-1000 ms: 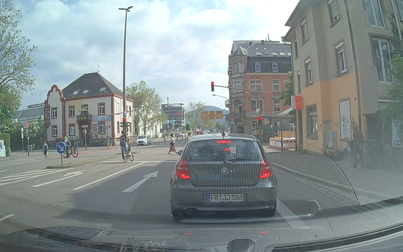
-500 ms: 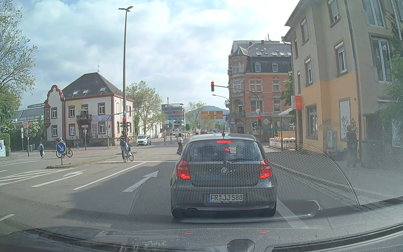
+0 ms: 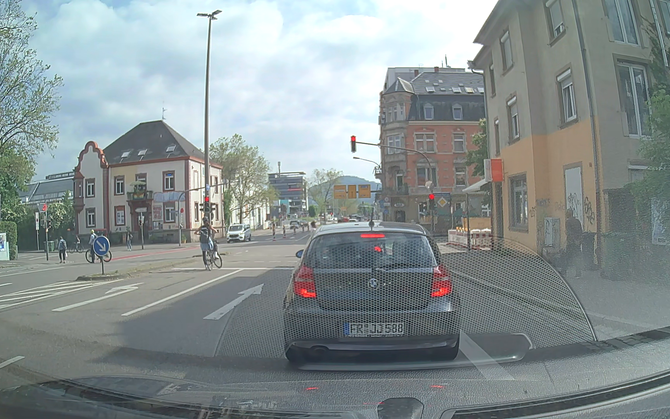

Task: Follow the waypoints while adhering to traffic rules and regulations

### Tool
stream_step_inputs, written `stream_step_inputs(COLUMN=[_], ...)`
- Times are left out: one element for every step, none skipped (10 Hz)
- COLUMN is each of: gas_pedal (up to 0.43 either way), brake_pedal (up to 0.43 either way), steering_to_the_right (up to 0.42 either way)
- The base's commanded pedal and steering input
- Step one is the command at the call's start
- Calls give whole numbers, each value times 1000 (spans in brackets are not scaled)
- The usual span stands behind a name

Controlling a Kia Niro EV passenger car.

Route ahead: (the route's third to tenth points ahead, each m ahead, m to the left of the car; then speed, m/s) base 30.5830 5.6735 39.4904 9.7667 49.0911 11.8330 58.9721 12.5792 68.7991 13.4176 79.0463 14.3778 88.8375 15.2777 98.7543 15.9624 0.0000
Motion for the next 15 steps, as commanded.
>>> stream_step_inputs(gas_pedal=[0,0,0,0,0,0,0,0,0,0,0,0,0,0,0], brake_pedal=[226,226,226,226,226,226,226,226,226,226,226,226,226,226,226], steering_to_the_right=[-15,-15,-15,-15,-15,-15,-15,-15,-15,-15,-15,-15,-15,-15,-15])
